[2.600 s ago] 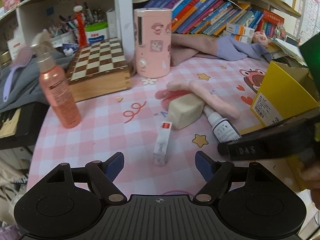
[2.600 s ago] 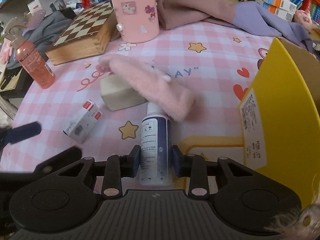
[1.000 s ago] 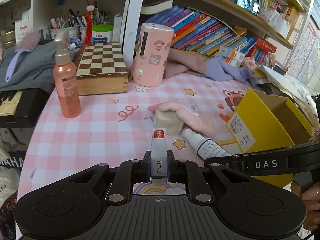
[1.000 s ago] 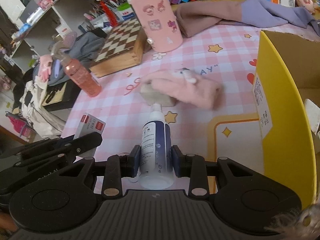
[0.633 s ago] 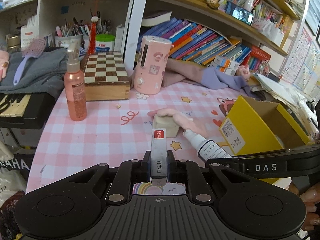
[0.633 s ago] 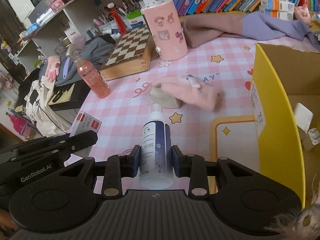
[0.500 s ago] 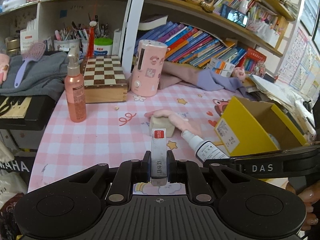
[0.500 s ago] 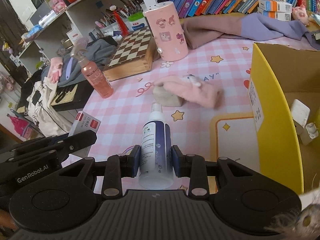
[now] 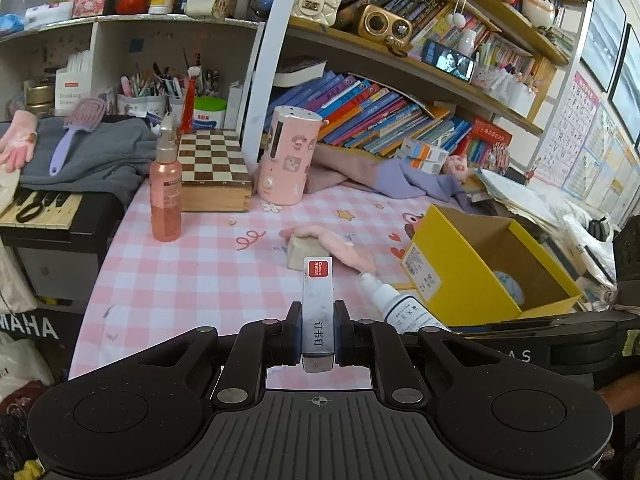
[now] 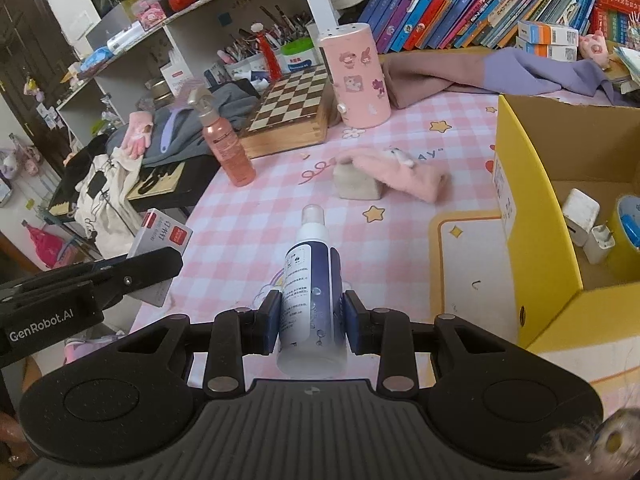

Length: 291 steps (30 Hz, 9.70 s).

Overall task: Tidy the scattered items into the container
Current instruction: 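Carry the white spray bottle and white-red box toward the yellow box with both grippers, then lower both held items into the yellow box and open both grippers, then lift both grippers out of the yellow box and back away, then move both tools toward the beige block and pink plush bunny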

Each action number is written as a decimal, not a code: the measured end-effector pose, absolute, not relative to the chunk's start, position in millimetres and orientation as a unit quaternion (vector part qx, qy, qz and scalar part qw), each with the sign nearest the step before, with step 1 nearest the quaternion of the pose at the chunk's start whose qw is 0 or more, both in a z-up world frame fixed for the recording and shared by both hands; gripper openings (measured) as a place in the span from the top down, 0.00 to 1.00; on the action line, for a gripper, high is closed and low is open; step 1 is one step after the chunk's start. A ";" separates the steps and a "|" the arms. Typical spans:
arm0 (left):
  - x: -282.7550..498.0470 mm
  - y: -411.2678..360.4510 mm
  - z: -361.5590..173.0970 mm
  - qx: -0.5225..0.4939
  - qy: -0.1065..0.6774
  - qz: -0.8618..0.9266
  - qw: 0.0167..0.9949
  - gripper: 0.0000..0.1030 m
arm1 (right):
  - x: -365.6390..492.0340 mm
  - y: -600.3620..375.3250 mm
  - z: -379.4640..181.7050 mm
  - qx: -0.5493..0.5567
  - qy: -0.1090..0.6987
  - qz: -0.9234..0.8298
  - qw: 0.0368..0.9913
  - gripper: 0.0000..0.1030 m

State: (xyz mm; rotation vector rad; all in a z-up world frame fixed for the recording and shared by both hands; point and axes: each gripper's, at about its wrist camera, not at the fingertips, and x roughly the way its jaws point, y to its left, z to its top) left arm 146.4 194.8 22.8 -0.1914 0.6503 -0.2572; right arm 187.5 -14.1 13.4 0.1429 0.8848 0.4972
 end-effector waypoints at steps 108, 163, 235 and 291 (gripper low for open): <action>133.3 -24.7 30.9 -0.007 0.320 -0.408 0.855 0.87 | 85.0 -218.9 20.1 0.165 0.390 0.004 0.906 0.70; 268.1 -120.8 -27.2 0.065 0.403 -0.197 0.892 0.83 | 329.7 -265.9 -33.9 0.013 0.470 0.183 0.863 0.70; 57.3 38.1 8.3 0.035 0.336 -0.220 0.915 0.27 | 43.7 -151.0 9.0 0.028 0.334 0.036 0.942 0.33; 58.3 150.8 6.5 -0.026 0.324 -0.110 0.939 0.27 | 67.5 -36.9 7.7 -0.049 0.357 0.140 0.922 0.30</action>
